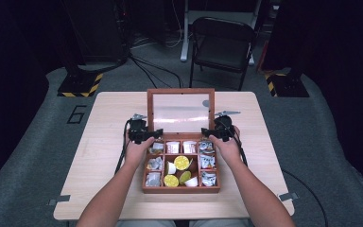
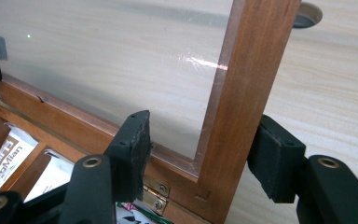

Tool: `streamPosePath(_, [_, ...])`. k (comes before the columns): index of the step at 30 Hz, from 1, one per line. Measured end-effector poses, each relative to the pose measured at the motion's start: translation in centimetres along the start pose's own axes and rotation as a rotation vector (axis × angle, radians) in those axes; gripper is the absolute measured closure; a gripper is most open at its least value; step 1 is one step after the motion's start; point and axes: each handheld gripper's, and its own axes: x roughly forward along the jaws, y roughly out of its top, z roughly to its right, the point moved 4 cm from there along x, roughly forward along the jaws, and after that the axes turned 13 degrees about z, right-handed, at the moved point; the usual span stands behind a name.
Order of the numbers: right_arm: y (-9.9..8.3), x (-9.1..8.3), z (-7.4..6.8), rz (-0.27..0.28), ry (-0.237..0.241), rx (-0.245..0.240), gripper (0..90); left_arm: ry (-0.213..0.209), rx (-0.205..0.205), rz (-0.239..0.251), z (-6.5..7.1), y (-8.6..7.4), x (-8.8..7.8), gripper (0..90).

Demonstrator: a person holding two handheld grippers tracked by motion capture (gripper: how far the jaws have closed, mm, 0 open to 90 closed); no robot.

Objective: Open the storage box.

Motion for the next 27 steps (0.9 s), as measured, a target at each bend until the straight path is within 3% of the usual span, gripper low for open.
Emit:
streamPosePath(6, [0.4,0.3,0.3,-0.038,0.013,0.011,42.9,-0.010,-0.028,-0.014,-0.2,0.0,0.2,37.4])
streamPosePath(16, [0.2,0.6,0.7,-0.039,0.028,0.025,42.2,-0.026,-0.065,-0.020,-0.5,-0.1,0.4,37.5])
streamPosePath(27, [-0.1,1.0,1.0,-0.049,0.032,0.079,39.8,-0.035,-0.111,-0.029,-0.9,-0.5,0.8,34.9])
